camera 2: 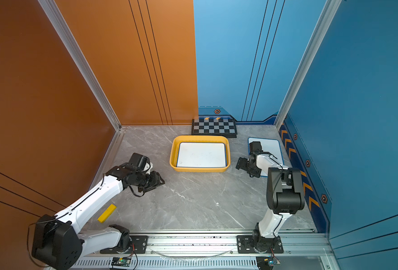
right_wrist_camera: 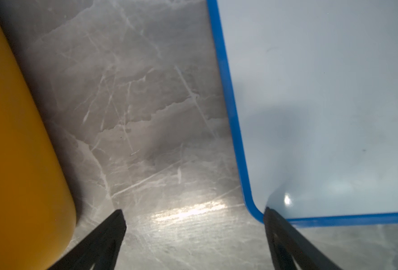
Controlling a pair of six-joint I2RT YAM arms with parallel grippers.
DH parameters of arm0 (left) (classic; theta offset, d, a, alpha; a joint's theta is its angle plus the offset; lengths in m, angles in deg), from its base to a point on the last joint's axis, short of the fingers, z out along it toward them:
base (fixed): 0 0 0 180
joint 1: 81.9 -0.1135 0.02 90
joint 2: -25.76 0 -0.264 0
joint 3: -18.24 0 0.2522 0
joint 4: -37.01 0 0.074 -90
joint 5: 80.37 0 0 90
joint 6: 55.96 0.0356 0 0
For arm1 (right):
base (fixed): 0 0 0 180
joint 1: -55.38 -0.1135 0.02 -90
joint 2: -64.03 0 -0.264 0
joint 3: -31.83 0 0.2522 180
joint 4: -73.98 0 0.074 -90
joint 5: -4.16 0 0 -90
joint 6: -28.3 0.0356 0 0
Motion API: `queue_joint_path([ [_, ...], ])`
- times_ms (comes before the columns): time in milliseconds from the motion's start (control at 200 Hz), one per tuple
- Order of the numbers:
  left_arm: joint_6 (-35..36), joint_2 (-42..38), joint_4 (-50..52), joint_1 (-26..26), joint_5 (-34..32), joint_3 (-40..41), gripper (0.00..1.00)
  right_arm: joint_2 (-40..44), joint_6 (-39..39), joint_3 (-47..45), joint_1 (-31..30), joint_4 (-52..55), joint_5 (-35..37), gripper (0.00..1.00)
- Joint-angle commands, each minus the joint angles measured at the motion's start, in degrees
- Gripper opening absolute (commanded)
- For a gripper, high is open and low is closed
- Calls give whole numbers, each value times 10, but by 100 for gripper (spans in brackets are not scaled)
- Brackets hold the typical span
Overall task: Put the whiteboard into the storage box
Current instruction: Move the whiteboard to the center of the board.
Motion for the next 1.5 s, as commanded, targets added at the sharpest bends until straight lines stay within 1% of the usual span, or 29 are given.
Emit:
queue_joint_path([
  [0,-7,-27,4,-9,18,14,56,-7,-3,-26,-33,55,-12,94],
  [115,-10,-50,4,-15,32,23,56,11,4,-47,-69,61,-19,94],
  [320,-18,-95,5,-20,44,42,56,34,9,-81,-164,61,-19,94],
  [405,-23,-113,6,-21,50,49,56,40,14,-89,-193,60,-2,94],
  [466,-27,-126,7,-22,49,53,56,58,17,-96,-200,57,12,94],
  [541,-32,-141,13,-22,47,55,56,87,23,-101,-179,52,11,94],
  [646,-37,-158,15,-22,40,60,57,108,16,-92,-108,52,-14,94],
  [786,-45,-159,16,-20,30,65,57,108,0,-73,-8,54,-22,94],
  [876,-47,-150,15,-20,25,66,57,91,-11,-58,25,54,-15,94],
  [981,-51,-139,15,-17,16,65,57,62,-22,-36,37,49,-10,94],
  [1296,-50,-99,14,-13,-2,55,57,3,-24,40,38,38,-4,94],
  [1492,-45,-65,13,-6,-3,44,57,-44,-20,48,32,31,-12,94],
])
